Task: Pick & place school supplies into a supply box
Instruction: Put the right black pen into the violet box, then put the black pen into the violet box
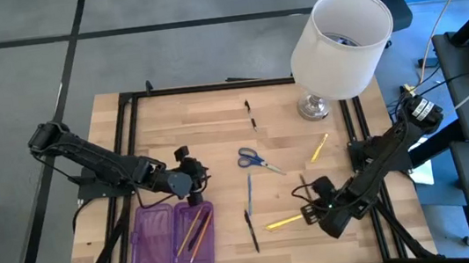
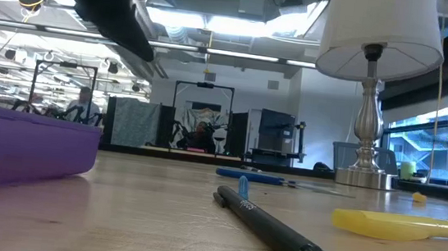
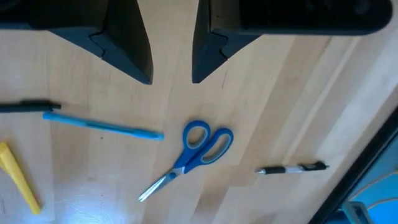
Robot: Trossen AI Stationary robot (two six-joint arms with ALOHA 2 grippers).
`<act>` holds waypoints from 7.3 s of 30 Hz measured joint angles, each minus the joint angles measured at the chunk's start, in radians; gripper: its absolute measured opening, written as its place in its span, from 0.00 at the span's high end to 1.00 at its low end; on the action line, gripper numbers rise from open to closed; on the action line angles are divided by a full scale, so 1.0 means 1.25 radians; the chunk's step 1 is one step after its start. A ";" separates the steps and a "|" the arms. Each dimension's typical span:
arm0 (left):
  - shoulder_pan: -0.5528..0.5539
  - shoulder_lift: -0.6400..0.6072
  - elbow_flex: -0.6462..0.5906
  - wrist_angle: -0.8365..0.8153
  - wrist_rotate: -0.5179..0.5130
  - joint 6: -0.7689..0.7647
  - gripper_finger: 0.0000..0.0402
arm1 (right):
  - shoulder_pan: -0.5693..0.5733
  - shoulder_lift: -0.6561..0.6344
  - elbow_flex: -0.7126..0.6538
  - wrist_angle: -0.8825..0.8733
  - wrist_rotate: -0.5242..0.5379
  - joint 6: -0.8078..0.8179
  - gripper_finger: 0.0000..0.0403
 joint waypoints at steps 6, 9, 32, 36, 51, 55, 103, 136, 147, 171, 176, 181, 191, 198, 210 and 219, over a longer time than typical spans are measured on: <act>0.000 0.000 0.000 0.067 0.044 0.001 0.74 | -0.013 -0.001 0.081 0.046 0.350 -0.283 0.89; 0.000 0.000 0.000 0.154 0.101 0.046 0.75 | -0.030 -0.002 0.088 0.151 0.464 -0.498 0.89; -0.020 0.130 0.000 0.594 0.323 0.210 0.68 | -0.192 0.152 0.088 0.813 0.291 -1.293 0.89; -0.020 0.120 0.000 0.555 0.285 0.212 0.61 | -0.191 0.146 0.088 0.813 0.291 -1.295 0.89; -0.014 0.123 0.000 0.617 0.281 0.199 0.56 | -0.195 0.148 0.088 0.818 0.290 -1.290 0.89; -0.014 0.123 0.000 0.673 0.285 0.242 0.58 | -0.195 0.148 0.088 0.818 0.290 -1.291 0.89; -0.059 0.040 0.001 0.088 0.441 -0.398 0.95 | -0.203 0.108 0.088 0.411 0.137 -1.077 0.60; -0.057 0.237 0.000 -0.033 0.651 -0.701 0.91 | -0.258 0.108 0.088 0.412 0.150 -1.080 0.60; -0.049 0.242 0.000 -0.018 0.692 -0.632 0.87 | -0.258 0.108 0.088 0.411 0.144 -1.080 0.60; -0.003 0.094 0.000 0.343 0.634 -0.265 0.78 | -0.258 0.109 0.088 0.374 0.039 -1.061 0.60; -0.003 0.094 0.000 0.454 0.595 -0.122 0.78 | -0.253 0.109 0.088 0.366 0.039 -1.054 0.60; -0.003 0.094 0.001 0.486 0.586 -0.036 0.78 | -0.251 0.109 0.088 0.340 0.039 -1.038 0.60; -0.003 0.095 0.001 0.475 0.539 0.000 0.68 | -0.251 0.109 0.088 0.334 0.042 -1.040 0.60; -0.003 0.095 0.001 0.475 0.509 -0.042 0.57 | -0.251 0.109 0.088 0.334 0.052 -1.041 0.60; -0.001 0.140 0.007 0.388 0.514 0.239 0.58 | -0.251 0.109 0.088 0.333 0.055 -1.044 0.60; 0.013 0.315 0.158 0.211 0.495 0.472 0.60 | -0.251 0.109 0.088 0.332 0.087 -1.044 0.60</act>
